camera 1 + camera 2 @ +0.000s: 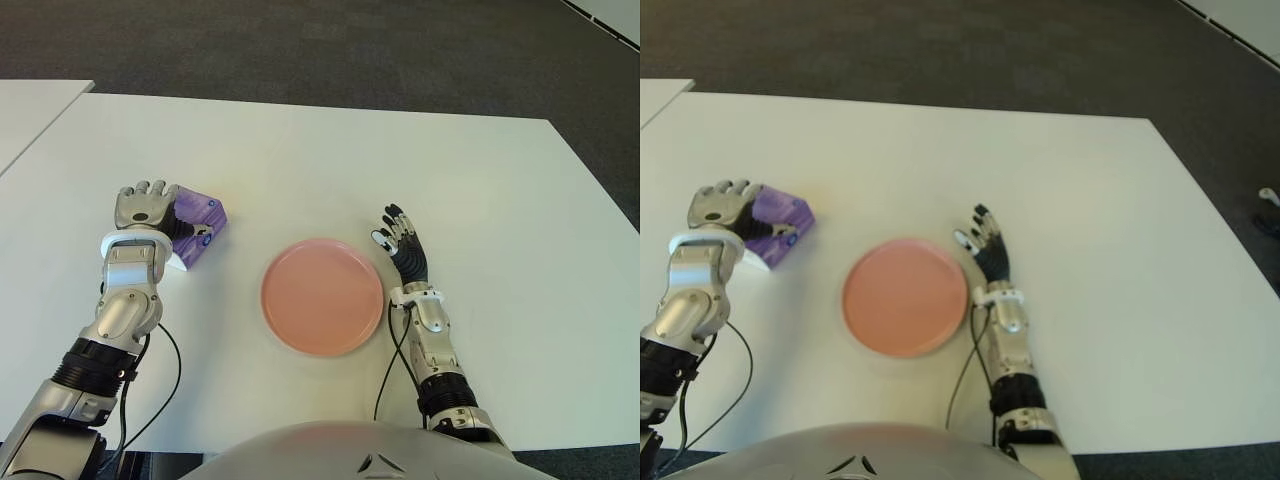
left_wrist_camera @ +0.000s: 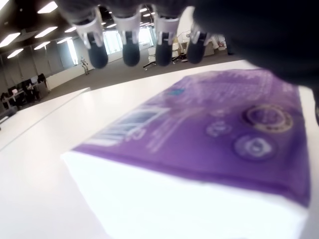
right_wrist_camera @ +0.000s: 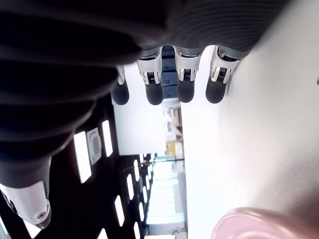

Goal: Put the tissue paper into the plate.

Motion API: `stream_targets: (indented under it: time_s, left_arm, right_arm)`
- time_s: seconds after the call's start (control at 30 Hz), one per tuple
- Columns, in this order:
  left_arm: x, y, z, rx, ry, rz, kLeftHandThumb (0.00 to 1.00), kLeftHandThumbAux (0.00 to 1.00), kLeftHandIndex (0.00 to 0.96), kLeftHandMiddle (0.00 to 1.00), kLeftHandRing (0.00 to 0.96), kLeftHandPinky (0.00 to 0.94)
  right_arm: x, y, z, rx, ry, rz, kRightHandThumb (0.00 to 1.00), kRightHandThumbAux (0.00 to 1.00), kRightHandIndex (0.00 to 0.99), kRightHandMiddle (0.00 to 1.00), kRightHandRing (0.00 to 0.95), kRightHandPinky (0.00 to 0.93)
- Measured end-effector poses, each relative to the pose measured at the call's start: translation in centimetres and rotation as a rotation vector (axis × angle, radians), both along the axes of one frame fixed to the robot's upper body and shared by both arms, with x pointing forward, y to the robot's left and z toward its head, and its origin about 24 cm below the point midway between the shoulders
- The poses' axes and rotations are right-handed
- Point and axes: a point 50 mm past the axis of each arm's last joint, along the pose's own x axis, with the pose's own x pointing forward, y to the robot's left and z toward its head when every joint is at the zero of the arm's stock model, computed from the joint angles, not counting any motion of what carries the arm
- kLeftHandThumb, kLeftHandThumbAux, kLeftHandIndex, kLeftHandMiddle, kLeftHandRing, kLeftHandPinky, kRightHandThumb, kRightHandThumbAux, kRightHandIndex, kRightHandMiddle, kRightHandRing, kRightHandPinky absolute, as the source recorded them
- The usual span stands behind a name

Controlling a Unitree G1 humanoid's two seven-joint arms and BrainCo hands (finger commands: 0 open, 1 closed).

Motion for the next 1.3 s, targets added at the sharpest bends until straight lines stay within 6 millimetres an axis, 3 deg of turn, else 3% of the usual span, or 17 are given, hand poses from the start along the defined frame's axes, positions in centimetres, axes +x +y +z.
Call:
stream_targets:
  time_s: [0.53, 1.3]
  left_arm:
    - [2.1, 0.9, -2.0, 0.07, 0.026, 0.073, 0.0, 0.258, 0.0, 0.0, 0.0, 0.0]
    - [2.5, 0.5, -3.4, 0.085, 0.018, 0.066, 0.0, 0.24, 0.0, 0.0, 0.0, 0.0]
  right_arm:
    - [0.0, -0.1, 0.0, -0.003, 0.001, 0.007, 0.0, 0.611, 0.0, 0.0, 0.0, 0.0]
    - [-0.1, -0.4, -0.1, 0.01, 0.0, 0.01, 0.0, 0.644, 0.0, 0.0, 0.0, 0.0]
